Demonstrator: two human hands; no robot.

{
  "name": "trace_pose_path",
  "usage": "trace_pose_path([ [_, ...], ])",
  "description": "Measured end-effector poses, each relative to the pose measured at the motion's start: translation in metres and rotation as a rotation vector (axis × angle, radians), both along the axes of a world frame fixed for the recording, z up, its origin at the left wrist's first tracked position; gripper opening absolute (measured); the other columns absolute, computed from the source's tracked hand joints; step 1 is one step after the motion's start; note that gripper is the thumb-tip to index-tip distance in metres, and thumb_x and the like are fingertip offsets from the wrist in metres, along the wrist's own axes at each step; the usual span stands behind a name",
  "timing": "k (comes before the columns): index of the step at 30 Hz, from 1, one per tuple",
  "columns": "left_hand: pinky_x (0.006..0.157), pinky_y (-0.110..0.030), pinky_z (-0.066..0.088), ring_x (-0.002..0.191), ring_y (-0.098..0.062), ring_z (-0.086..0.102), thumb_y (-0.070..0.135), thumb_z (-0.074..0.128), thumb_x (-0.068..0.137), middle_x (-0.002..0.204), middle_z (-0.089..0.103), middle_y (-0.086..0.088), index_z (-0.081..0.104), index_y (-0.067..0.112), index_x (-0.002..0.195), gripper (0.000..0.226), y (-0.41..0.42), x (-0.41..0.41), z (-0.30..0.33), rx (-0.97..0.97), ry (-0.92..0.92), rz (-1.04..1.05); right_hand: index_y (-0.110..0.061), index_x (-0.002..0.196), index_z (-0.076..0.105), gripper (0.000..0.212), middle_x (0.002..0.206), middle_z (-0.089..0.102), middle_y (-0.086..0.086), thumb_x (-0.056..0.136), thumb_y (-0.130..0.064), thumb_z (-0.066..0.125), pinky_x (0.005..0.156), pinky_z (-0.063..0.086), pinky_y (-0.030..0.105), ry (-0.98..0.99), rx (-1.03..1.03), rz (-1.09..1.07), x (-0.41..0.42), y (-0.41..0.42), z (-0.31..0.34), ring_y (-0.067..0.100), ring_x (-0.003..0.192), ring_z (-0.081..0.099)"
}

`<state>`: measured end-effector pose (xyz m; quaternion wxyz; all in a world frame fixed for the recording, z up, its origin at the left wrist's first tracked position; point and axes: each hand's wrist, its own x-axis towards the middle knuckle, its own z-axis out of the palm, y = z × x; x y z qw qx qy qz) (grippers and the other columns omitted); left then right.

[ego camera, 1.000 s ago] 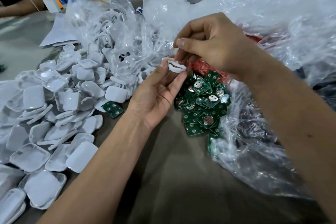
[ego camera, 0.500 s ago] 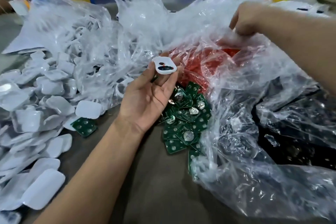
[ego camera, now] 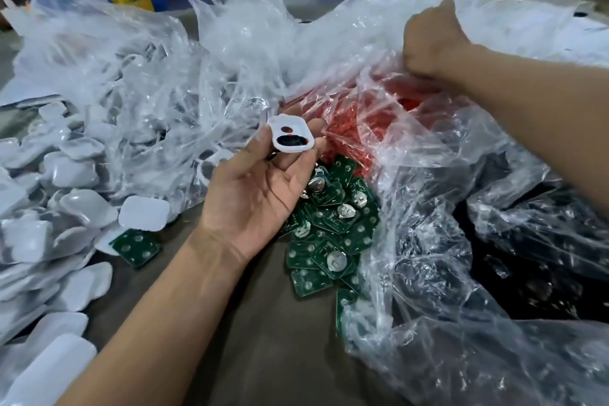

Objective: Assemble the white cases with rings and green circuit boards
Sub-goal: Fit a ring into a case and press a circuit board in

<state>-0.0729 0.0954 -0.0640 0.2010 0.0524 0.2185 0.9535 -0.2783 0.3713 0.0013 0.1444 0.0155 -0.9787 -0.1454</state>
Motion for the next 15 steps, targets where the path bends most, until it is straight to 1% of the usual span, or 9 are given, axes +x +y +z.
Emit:
trace_pose_path([
  [2, 0.087, -0.03, 0.061, 0.101, -0.031, 0.073, 0.017, 0.058, 0.093, 0.12, 0.07, -0.023, 0.063, 0.0, 0.124, 0.036, 0.0, -0.001, -0.001, -0.011, 0.011, 0.003, 0.009, 0.102, 0.066, 0.017, 0.112, 0.063, 0.033, 0.094, 0.004, 0.052, 0.085, 0.044, 0.043, -0.005, -0.006, -0.008, -0.009, 0.004, -0.001, 0.048, 0.11, 0.062],
  [4, 0.09, -0.03, 0.06, 0.104, -0.031, 0.072, 0.017, 0.056, 0.093, 0.122, 0.07, -0.022, 0.06, 0.001, 0.127, 0.037, -0.001, -0.002, -0.001, -0.025, 0.021, 0.002, 0.013, 0.11, 0.065, 0.022, 0.113, 0.061, 0.033, 0.092, 0.008, 0.054, 0.082, 0.042, 0.041, -0.041, -0.018, -0.051, -0.015, 0.007, -0.002, 0.048, 0.116, 0.061],
  [5, 0.091, -0.03, 0.06, 0.104, -0.031, 0.072, 0.016, 0.057, 0.093, 0.122, 0.07, -0.022, 0.058, 0.002, 0.129, 0.039, -0.001, -0.002, -0.001, -0.025, 0.025, -0.002, 0.013, 0.115, 0.065, 0.025, 0.115, 0.06, 0.033, 0.092, 0.008, 0.055, 0.085, 0.045, 0.041, -0.059, -0.038, -0.079, -0.017, 0.008, -0.003, 0.049, 0.12, 0.06],
  [7, 0.09, -0.031, 0.06, 0.104, -0.032, 0.072, 0.015, 0.057, 0.093, 0.123, 0.07, -0.023, 0.055, 0.001, 0.131, 0.041, 0.0, -0.002, -0.002, -0.018, 0.028, -0.014, 0.008, 0.123, 0.065, 0.031, 0.127, 0.062, 0.031, 0.093, 0.005, 0.058, 0.098, 0.049, 0.044, -0.093, -0.107, -0.098, -0.02, 0.007, -0.007, 0.047, 0.124, 0.058],
  [8, 0.09, -0.031, 0.06, 0.104, -0.032, 0.073, 0.015, 0.057, 0.093, 0.123, 0.069, -0.024, 0.056, 0.001, 0.131, 0.04, 0.001, -0.002, -0.003, -0.015, 0.028, -0.017, 0.005, 0.124, 0.066, 0.032, 0.13, 0.062, 0.03, 0.093, 0.003, 0.06, 0.1, 0.05, 0.043, -0.11, -0.168, -0.1, -0.02, 0.006, -0.009, 0.046, 0.124, 0.059],
  [9, 0.089, -0.032, 0.06, 0.104, -0.033, 0.073, 0.014, 0.058, 0.092, 0.123, 0.069, -0.025, 0.059, 0.0, 0.129, 0.039, 0.001, -0.002, -0.003, -0.011, 0.026, -0.021, 0.004, 0.121, 0.067, 0.028, 0.129, 0.063, 0.029, 0.093, 0.002, 0.062, 0.097, 0.05, 0.041, -0.126, -0.22, -0.099, -0.021, 0.004, -0.011, 0.044, 0.12, 0.061],
  [12, 0.089, -0.033, 0.061, 0.104, -0.035, 0.073, 0.012, 0.06, 0.091, 0.123, 0.069, -0.026, 0.066, -0.002, 0.122, 0.035, 0.001, -0.004, -0.003, 0.02, 0.011, -0.03, 0.006, 0.097, 0.065, 0.008, 0.115, 0.065, 0.033, 0.09, 0.002, 0.067, 0.081, 0.046, 0.036, -0.132, -0.3, -0.129, -0.019, -0.002, -0.011, 0.042, 0.103, 0.063],
  [13, 0.089, -0.033, 0.061, 0.104, -0.034, 0.073, 0.012, 0.061, 0.091, 0.122, 0.069, -0.026, 0.064, -0.002, 0.123, 0.035, 0.0, -0.003, -0.003, 0.023, 0.009, -0.028, 0.008, 0.097, 0.064, 0.009, 0.111, 0.064, 0.033, 0.09, 0.002, 0.066, 0.08, 0.046, 0.037, -0.098, -0.309, -0.148, -0.019, -0.003, -0.011, 0.043, 0.104, 0.063],
  [15, 0.089, -0.033, 0.061, 0.104, -0.033, 0.072, 0.013, 0.06, 0.091, 0.122, 0.069, -0.025, 0.06, 0.0, 0.126, 0.038, 0.001, -0.003, -0.003, 0.01, 0.011, -0.017, 0.011, 0.112, 0.064, 0.022, 0.117, 0.061, 0.035, 0.091, 0.006, 0.061, 0.088, 0.051, 0.043, 0.015, -0.36, -0.168, -0.02, -0.005, -0.012, 0.048, 0.115, 0.061],
])
